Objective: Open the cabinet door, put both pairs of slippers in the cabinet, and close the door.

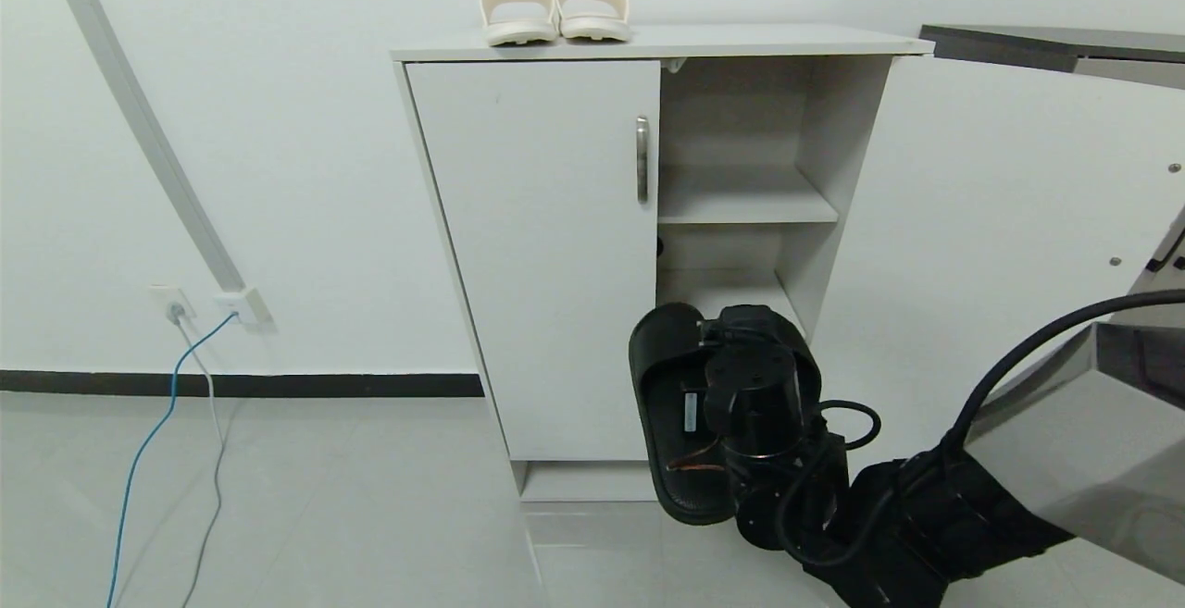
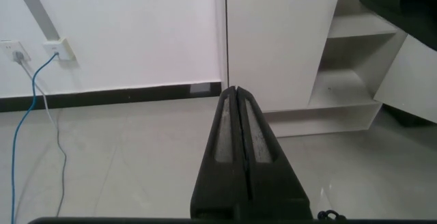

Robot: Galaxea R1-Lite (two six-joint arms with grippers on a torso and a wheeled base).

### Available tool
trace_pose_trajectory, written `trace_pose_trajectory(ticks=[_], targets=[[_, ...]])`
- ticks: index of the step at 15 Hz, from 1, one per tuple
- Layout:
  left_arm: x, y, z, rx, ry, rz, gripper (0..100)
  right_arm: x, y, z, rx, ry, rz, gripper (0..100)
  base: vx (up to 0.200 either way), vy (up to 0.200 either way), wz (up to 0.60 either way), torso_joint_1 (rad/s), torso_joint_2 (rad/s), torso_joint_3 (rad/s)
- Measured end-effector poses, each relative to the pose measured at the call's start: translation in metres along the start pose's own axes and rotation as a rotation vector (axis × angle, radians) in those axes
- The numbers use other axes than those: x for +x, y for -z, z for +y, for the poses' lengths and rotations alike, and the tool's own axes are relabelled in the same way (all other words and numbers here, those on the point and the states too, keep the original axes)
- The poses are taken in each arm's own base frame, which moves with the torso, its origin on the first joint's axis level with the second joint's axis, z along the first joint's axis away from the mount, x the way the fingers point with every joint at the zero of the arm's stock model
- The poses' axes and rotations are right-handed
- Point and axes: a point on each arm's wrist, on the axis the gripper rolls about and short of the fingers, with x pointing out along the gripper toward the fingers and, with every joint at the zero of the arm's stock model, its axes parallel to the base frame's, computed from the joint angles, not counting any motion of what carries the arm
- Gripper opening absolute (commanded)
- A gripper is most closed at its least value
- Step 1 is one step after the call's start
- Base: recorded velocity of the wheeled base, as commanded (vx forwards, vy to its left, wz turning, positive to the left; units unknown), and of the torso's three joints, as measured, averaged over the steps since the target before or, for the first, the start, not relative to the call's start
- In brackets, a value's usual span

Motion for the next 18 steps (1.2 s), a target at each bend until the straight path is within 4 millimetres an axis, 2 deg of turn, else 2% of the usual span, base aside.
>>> trace_pose_trajectory(ticks=[1,5,10,18], targets=[[0.0,0.0,0.0,0.0,0.0,0.0,0,0.004,0.003,-0.001,-0.004,0.01,0.004,0,0.0,0.0,0.0,0.0,0.0,0.0],[0.0,0.0,0.0,-0.001,0.0,0.0,0,0.014,0.013,-0.004,-0.019,0.034,0.021,0,0.0,-0.2,0.0,0.006,0.0,0.0],[0.0,0.0,0.0,-0.007,-0.002,-0.002,0,0.028,0.023,-0.01,-0.021,0.067,0.027,0,0.0,0.0,0.0,0.0,0.0,0.0],[0.0,0.0,0.0,-0.008,-0.001,0.0,0,0.037,0.03,-0.016,-0.017,0.088,0.027,0,0.0,0.0,0.0,0.0,0.0,0.0]])
